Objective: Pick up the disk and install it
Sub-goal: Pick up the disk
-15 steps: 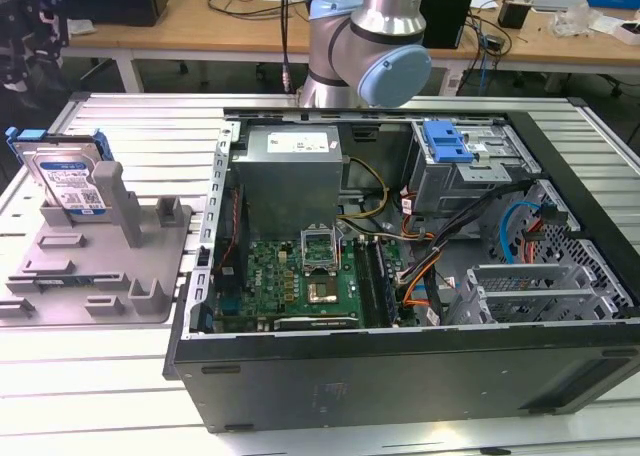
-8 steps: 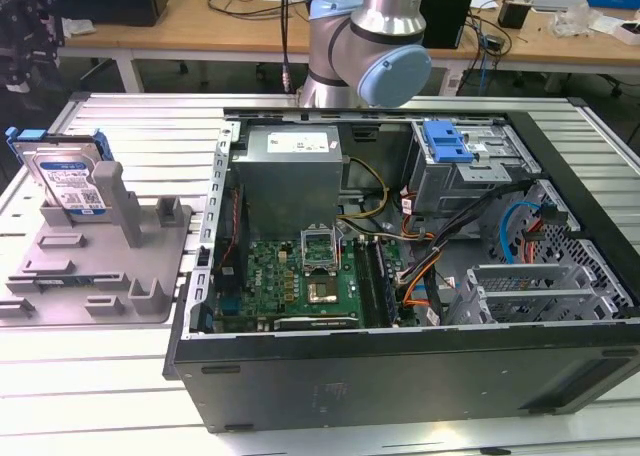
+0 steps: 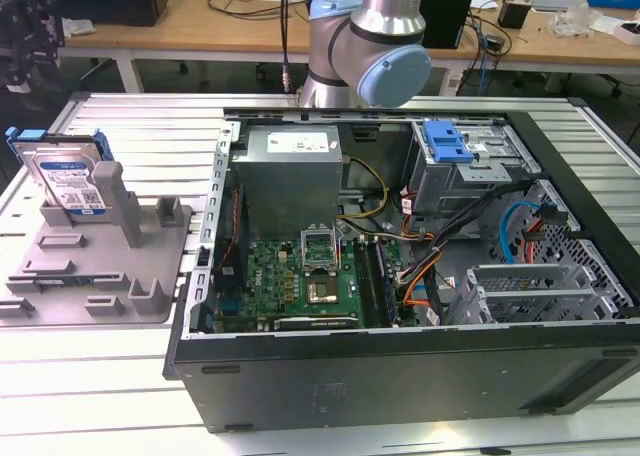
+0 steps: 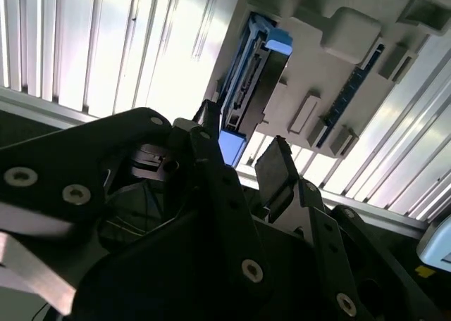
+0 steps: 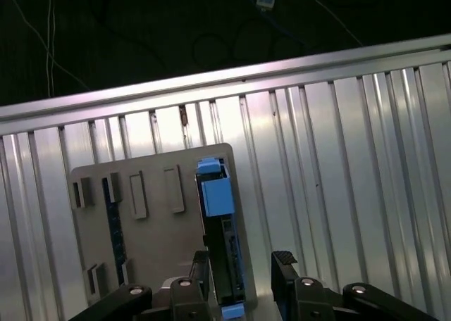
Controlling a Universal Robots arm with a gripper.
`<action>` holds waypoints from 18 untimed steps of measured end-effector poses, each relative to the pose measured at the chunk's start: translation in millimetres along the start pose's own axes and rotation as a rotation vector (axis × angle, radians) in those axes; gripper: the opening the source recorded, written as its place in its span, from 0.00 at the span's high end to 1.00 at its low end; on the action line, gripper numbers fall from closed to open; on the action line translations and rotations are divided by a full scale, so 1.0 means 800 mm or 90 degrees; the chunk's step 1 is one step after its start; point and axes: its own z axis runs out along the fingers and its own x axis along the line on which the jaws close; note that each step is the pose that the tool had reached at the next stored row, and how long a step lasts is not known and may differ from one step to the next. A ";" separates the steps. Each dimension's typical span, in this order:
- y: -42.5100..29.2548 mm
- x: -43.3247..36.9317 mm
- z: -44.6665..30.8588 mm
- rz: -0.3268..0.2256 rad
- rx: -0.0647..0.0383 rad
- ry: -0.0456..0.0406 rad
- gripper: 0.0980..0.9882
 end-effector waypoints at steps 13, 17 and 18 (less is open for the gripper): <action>0.0043 0.000 0.0023 -0.014 0.019 0.0055 0.57; 0.0204 0.003 0.0034 -0.014 0.019 0.0055 0.57; 0.0247 0.004 0.0039 -0.015 0.019 0.0056 0.57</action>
